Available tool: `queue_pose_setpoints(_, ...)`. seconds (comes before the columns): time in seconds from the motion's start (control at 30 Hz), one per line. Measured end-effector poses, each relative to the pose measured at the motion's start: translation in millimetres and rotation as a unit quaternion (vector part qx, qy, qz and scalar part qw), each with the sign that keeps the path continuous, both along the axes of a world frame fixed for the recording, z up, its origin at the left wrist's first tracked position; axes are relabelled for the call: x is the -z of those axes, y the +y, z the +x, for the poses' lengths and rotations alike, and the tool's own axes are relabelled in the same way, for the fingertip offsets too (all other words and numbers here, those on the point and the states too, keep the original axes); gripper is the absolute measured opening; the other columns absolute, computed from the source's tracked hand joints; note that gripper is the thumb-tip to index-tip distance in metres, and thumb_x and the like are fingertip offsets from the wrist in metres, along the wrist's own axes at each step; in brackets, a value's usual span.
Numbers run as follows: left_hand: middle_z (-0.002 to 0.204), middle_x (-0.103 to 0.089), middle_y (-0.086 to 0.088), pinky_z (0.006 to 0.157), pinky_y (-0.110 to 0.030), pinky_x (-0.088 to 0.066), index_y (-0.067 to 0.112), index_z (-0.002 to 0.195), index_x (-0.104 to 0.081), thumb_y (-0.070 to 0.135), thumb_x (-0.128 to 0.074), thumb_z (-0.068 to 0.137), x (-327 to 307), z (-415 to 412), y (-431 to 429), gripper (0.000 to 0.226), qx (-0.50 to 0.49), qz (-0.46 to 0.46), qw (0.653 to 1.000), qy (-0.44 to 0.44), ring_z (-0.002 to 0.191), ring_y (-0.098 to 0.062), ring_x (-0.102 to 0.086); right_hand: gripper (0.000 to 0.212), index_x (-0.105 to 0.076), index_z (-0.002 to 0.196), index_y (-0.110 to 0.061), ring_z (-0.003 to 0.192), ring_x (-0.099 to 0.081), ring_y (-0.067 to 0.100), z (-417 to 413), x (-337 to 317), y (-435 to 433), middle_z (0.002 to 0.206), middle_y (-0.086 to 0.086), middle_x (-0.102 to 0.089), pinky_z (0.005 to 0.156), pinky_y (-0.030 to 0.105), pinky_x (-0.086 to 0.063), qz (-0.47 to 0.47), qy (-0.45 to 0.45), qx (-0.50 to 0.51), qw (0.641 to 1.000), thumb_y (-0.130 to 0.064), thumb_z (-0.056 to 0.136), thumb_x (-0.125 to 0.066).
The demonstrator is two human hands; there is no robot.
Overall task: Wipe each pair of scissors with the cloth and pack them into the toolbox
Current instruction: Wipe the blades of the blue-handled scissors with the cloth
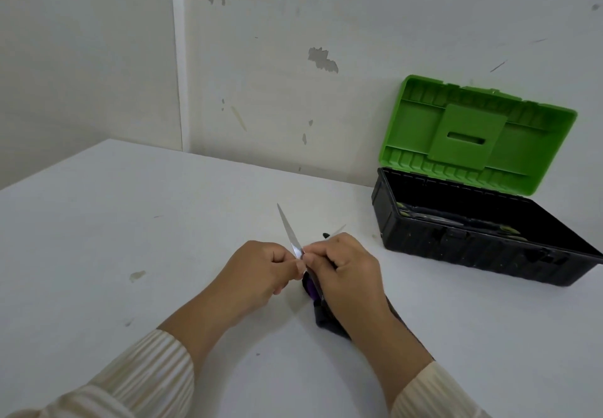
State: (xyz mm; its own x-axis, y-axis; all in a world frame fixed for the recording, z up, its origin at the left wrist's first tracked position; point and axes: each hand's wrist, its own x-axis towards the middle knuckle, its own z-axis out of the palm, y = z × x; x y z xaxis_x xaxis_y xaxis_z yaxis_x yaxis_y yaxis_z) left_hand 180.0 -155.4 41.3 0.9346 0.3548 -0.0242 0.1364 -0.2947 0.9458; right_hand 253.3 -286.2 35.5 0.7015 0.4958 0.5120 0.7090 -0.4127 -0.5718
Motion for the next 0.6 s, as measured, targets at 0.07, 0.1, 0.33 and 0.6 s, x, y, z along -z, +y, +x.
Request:
queue_pose_setpoints(0.07,0.045,-0.047,0.005,0.039,-0.017,-0.027,-0.007,0.079,-0.065,0.023,-0.063,0.086,0,-1,1,0.031,0.004,-0.001,1.000,0.000,0.035,-0.009,-0.031,0.009,-0.072,0.080,-0.015,0.083,-0.052,-0.005,9,-5,-3,0.082,0.000,-0.061,0.070,0.000,-0.035,0.040,0.014,0.034,0.999,-0.010,0.081,-0.064)
queue_pose_setpoints(0.1,0.044,-0.046,0.006,0.039,-0.016,-0.027,-0.007,0.079,-0.065,0.024,-0.063,0.086,0,-1,1,0.031,0.008,-0.003,1.000,-0.001,0.036,-0.010,-0.031,0.010,-0.072,0.079,-0.015,0.081,-0.051,-0.010,12,-7,-5,0.083,-0.001,-0.061,0.070,-0.002,-0.034,0.062,0.017,0.053,0.997,-0.010,0.082,-0.064)
queue_pose_setpoints(0.33,0.045,-0.046,0.005,0.039,-0.017,-0.027,-0.004,0.078,-0.066,0.023,-0.064,0.086,-1,-2,0,0.028,0.008,-0.008,1.000,0.008,0.036,-0.010,-0.030,0.012,-0.070,0.074,-0.015,0.075,-0.052,0.001,12,-4,-3,0.080,0.001,-0.060,0.069,-0.002,-0.032,0.046,0.003,0.056,0.997,-0.007,0.081,-0.063)
queue_pose_setpoints(0.6,0.044,-0.048,0.006,0.043,-0.020,-0.030,0.006,0.072,-0.070,0.028,-0.066,0.085,-2,-4,5,0.026,0.019,-0.031,0.999,0.011,0.047,-0.019,-0.033,0.020,-0.070,0.073,-0.022,0.085,-0.060,0.013,37,-15,-38,0.093,0.000,-0.065,0.078,0.021,-0.047,0.120,0.205,0.036,0.971,-0.007,0.082,-0.061)
